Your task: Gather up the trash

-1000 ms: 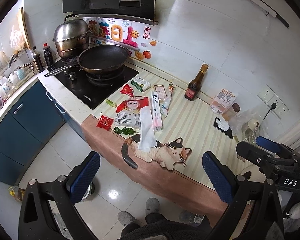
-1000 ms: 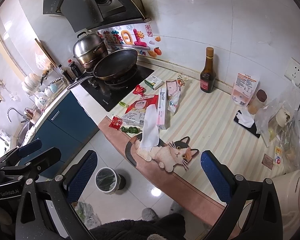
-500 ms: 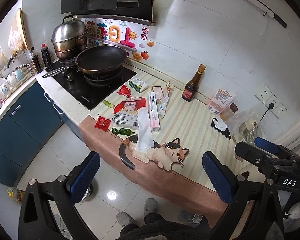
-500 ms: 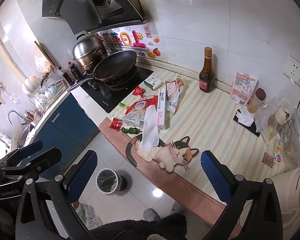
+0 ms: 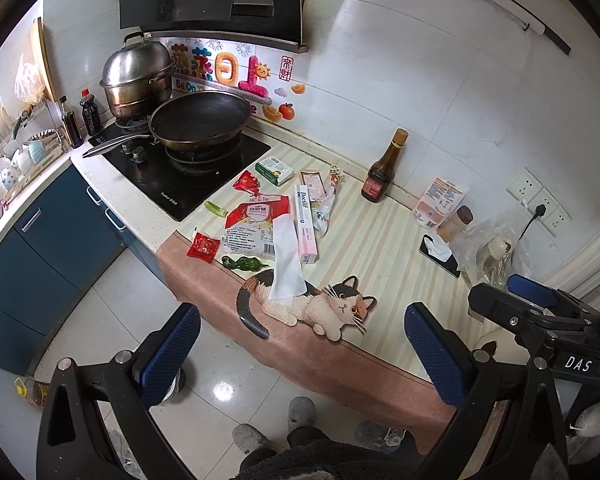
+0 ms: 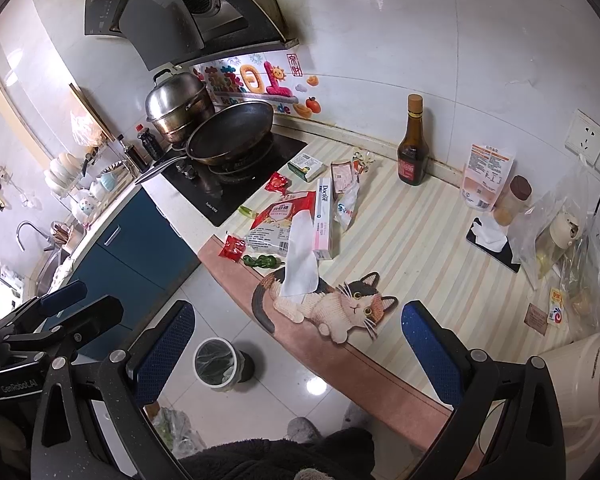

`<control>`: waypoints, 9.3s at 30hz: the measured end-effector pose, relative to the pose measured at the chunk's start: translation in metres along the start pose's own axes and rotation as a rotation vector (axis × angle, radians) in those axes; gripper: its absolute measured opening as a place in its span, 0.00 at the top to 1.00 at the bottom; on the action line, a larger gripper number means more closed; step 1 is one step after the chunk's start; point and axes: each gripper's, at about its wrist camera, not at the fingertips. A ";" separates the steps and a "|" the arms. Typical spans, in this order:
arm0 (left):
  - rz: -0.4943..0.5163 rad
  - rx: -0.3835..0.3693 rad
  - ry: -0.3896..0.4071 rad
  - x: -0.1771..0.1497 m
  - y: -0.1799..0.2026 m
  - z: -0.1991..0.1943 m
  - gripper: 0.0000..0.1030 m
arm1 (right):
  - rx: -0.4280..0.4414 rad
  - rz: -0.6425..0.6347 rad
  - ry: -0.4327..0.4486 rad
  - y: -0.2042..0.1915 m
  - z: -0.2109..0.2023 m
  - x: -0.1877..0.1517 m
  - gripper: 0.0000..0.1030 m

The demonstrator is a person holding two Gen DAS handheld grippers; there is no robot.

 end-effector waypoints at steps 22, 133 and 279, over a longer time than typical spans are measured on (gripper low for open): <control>-0.001 -0.002 0.005 0.000 0.004 -0.006 0.00 | 0.004 -0.003 0.005 -0.002 -0.005 0.000 0.00; -0.205 0.417 0.010 0.132 -0.152 0.193 0.98 | 0.069 -0.016 -0.216 0.007 0.411 0.149 0.65; 0.827 0.207 -0.324 -0.008 0.030 0.370 0.27 | -0.130 0.442 -0.250 0.221 0.353 0.003 0.43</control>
Point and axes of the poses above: each gripper's, at about its wrist camera, not at the fingertips, and z roughly the way its jaws point, y to its right, x to its top, and after that the axes turned 12 degrees about x, right-handed
